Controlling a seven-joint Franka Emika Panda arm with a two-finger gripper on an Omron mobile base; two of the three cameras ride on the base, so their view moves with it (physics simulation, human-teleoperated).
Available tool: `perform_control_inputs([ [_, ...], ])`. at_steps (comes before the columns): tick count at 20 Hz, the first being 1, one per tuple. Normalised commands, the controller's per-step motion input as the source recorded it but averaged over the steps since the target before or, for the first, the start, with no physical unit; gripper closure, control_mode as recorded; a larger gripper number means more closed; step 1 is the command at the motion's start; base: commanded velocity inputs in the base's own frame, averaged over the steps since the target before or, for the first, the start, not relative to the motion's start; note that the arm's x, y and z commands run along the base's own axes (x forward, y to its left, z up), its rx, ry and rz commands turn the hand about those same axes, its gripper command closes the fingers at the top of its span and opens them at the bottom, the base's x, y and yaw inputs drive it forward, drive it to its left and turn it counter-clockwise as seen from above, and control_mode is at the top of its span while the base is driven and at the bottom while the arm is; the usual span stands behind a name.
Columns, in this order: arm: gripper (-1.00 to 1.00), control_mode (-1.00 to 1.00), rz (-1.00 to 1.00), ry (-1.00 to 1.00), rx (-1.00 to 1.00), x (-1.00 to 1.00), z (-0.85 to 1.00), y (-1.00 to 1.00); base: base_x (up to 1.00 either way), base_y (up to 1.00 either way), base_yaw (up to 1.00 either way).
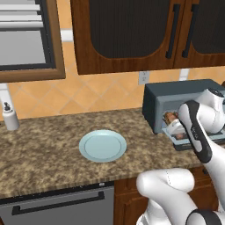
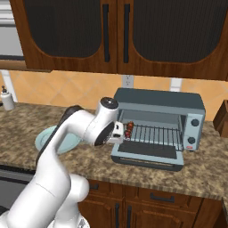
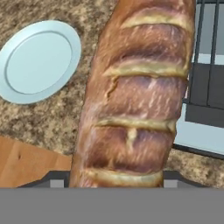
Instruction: Pick up the kebab skewer and baguette bread, and place them inside the toaster oven. Close the toaster oven door and start by setting the timer.
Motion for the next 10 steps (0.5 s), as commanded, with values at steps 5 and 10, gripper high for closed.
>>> perform_control_inputs([
  [5, 1.0, -1.0, 0.12, 0.04, -0.14, 0.0, 0.03, -1.0, 0.0, 0.0, 0.0],
  [10, 1.0, -1.0, 0.01, 0.02, -0.06, 0.07, 0.0, -0.98, 0.0, 0.0, 0.0],
])
